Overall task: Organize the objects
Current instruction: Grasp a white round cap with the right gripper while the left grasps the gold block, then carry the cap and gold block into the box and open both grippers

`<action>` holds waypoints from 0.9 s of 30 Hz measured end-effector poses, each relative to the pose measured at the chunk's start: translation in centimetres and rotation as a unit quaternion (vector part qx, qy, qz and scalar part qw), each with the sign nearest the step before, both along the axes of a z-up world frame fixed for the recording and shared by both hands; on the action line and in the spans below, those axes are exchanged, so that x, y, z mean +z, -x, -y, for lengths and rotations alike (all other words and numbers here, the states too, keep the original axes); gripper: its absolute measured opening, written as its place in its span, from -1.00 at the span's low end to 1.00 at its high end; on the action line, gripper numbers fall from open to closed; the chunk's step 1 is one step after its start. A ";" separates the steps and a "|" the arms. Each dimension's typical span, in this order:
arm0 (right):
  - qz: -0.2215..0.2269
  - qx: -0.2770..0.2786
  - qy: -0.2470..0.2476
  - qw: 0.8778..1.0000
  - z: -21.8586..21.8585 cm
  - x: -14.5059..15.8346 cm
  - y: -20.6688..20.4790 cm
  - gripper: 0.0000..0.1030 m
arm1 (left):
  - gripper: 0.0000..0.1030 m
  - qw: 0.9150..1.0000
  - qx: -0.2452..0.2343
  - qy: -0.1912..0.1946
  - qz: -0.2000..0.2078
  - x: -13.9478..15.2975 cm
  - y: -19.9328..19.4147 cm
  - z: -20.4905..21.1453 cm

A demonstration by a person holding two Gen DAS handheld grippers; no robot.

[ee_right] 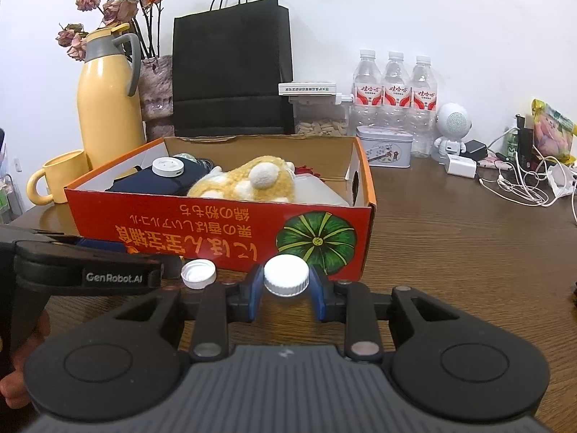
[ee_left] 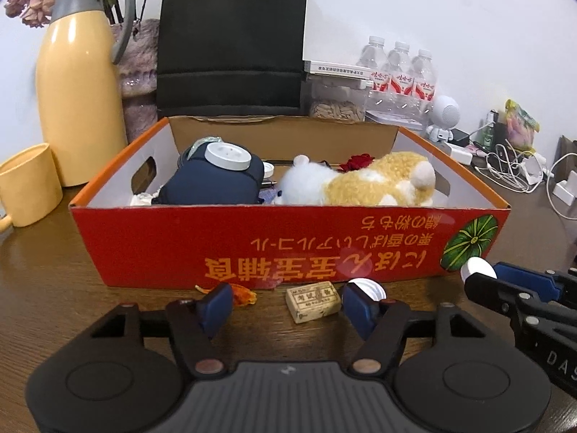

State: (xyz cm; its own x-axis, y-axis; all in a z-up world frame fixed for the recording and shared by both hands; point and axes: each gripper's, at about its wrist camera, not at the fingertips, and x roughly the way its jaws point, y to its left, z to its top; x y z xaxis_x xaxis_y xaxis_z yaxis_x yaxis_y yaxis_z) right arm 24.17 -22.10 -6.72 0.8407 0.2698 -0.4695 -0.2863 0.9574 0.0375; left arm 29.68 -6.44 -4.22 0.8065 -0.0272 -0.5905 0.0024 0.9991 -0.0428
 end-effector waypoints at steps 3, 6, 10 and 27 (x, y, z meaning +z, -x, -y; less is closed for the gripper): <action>0.000 0.001 0.000 1.000 -0.1 0.0 0.0 -0.45 | 0.23 1.000 0.003 -0.006 0.002 0.0 0.0 0.4; 0.000 0.001 0.002 1.000 -0.2 0.0 0.1 -0.45 | -0.01 1.000 0.007 -0.014 0.001 0.1 0.1 0.9; -0.001 0.001 0.003 1.000 -0.2 0.0 0.0 -0.45 | -0.34 1.000 -0.003 -0.019 -0.001 0.1 0.4 1.7; 0.009 0.005 -0.009 1.000 0.2 0.5 0.4 -0.45 | -0.47 1.000 -0.004 -0.007 -0.001 0.9 1.6 0.6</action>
State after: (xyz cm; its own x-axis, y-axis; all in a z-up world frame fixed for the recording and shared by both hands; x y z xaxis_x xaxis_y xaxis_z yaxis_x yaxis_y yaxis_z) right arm 23.77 -22.30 -6.27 0.8466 0.2860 -0.4489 -0.2958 0.9540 0.0499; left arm 28.07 -7.04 -3.30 0.8054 -0.0256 -0.5922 0.0099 0.9995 -0.0298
